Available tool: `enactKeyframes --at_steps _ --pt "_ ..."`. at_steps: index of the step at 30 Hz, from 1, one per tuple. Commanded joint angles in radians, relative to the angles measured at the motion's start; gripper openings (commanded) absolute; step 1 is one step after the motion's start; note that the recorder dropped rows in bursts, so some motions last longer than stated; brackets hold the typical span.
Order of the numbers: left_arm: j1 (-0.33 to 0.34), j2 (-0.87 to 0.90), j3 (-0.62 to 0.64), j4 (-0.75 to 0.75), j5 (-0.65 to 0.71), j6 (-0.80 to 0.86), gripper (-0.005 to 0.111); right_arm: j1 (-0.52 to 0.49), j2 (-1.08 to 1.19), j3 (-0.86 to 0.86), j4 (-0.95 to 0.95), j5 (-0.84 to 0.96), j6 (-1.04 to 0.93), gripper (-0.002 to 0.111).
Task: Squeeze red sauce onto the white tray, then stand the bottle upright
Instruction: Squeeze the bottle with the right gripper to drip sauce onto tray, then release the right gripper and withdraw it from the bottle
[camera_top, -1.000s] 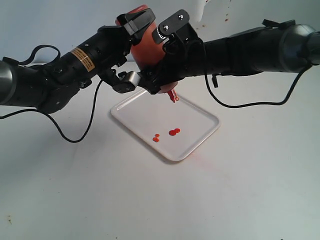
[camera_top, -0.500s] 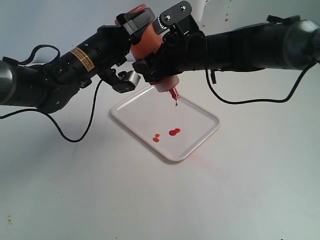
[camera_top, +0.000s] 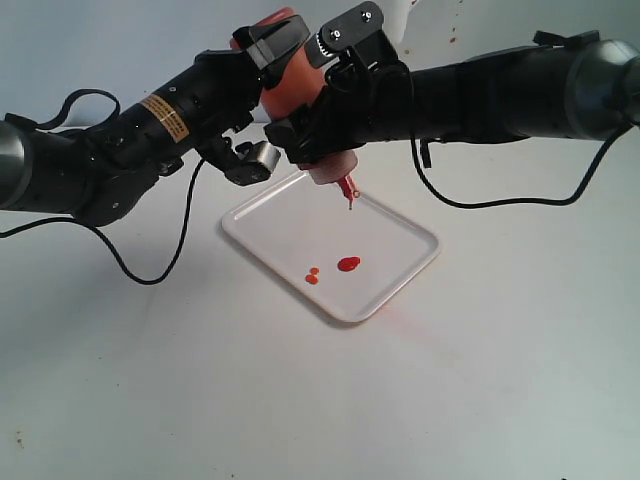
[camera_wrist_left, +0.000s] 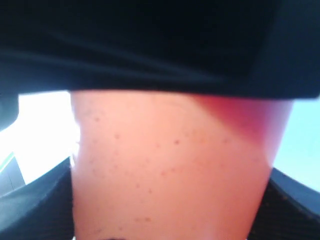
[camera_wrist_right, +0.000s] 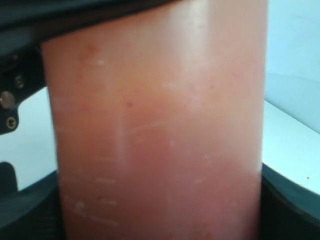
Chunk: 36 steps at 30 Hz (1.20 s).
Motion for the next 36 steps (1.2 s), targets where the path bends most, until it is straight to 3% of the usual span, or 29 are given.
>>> enactKeyframes --at_steps 1,2,7,13,19,24,28,33,36 --pt "-0.004 -0.014 -0.011 -0.022 -0.056 -0.019 0.0 -0.006 -0.006 -0.006 0.03 -0.009 0.024 0.092" --pt "-0.004 -0.014 -0.011 -0.022 -0.056 -0.019 0.0 -0.006 -0.006 -0.006 0.016 -0.009 0.024 0.106" --pt "-0.004 -0.014 -0.011 -0.022 -0.056 -0.019 0.0 -0.006 -0.016 -0.006 -0.008 0.007 0.024 0.105" --pt "-0.004 -0.014 -0.011 -0.024 -0.056 -0.019 0.0 -0.008 -0.079 -0.006 -0.203 -0.002 0.149 0.105" --pt "0.0 -0.014 -0.006 -0.034 -0.056 -0.019 0.0 -0.008 -0.187 -0.006 -0.584 0.014 0.49 0.105" --pt "0.0 -0.014 0.048 -0.206 -0.069 -0.023 0.0 -0.027 -0.297 -0.006 -1.023 0.018 0.924 0.104" --pt "0.0 -0.014 0.097 -0.297 -0.069 -0.055 0.0 -0.071 -0.379 -0.006 -1.17 0.079 1.109 0.097" --pt "0.0 -0.014 0.157 -0.39 -0.126 -0.332 0.0 -0.141 -0.445 -0.004 -1.173 0.153 1.172 0.079" --pt "0.0 -0.014 0.206 -0.411 -0.204 -0.382 0.0 -0.172 -0.472 0.029 -1.171 0.151 1.202 0.069"
